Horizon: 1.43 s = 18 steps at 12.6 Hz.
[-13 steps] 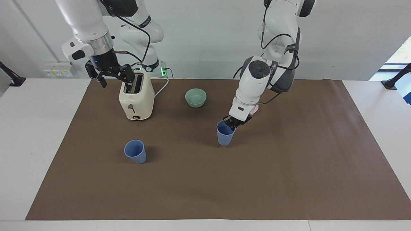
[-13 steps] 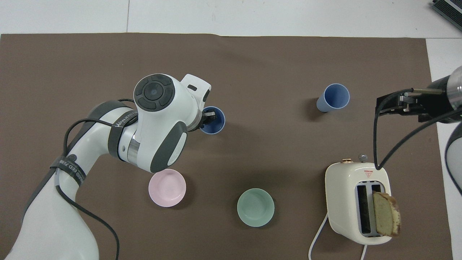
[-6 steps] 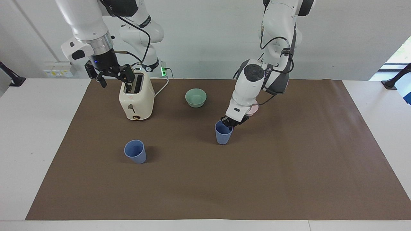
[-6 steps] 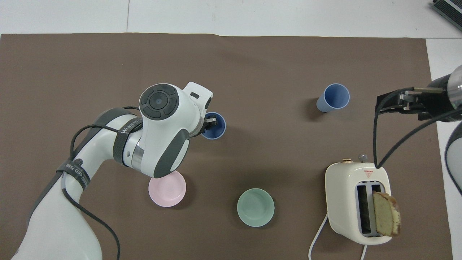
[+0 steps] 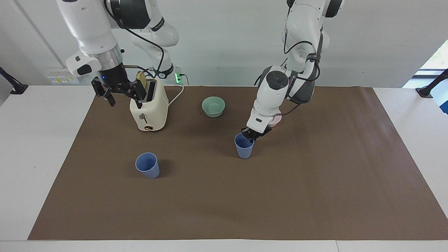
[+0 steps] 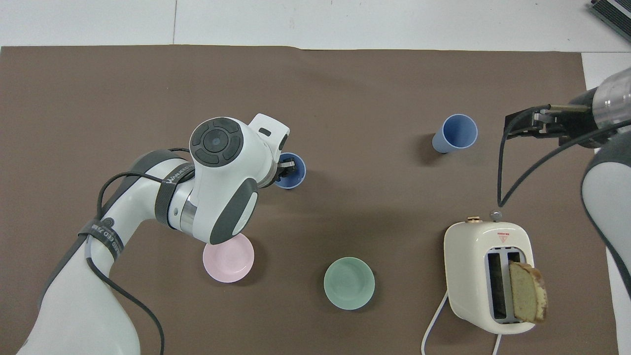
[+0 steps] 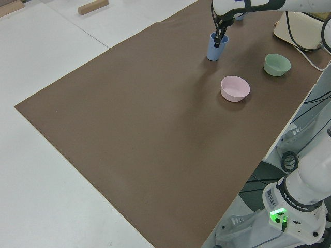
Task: Stack blue cups with both arms
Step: 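Release the cup with the left gripper while the right gripper reaches the other cup, then grasp the farther blue cup with the right gripper and lift it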
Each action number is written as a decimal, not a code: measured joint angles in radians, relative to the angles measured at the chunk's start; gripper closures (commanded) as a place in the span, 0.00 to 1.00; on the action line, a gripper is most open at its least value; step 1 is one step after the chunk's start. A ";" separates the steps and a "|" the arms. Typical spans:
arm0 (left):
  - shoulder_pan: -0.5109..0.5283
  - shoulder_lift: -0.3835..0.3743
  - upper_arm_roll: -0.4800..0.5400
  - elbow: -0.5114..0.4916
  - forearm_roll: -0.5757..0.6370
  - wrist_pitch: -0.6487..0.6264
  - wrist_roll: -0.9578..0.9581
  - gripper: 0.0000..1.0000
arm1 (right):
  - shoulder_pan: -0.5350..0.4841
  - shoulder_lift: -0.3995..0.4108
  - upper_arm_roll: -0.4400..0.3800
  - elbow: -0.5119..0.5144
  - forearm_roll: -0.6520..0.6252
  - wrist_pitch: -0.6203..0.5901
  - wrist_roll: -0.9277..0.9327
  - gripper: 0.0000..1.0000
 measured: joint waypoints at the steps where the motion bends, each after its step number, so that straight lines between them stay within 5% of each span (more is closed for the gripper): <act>1: 0.000 -0.001 0.003 0.001 0.000 0.002 0.000 0.00 | -0.007 0.037 -0.001 -0.002 0.000 0.036 -0.019 0.00; 9: 0.142 -0.178 0.037 0.029 0.026 -0.147 0.156 0.00 | -0.038 0.265 -0.004 -0.010 0.000 0.298 -0.077 0.02; 16: 0.346 -0.277 0.041 0.027 0.027 -0.342 0.520 0.00 | -0.029 0.355 -0.004 -0.082 0.000 0.405 -0.077 0.46; 18: 0.398 -0.297 0.042 0.028 0.027 -0.400 0.650 0.00 | -0.029 0.352 -0.003 -0.082 0.000 0.405 -0.077 0.79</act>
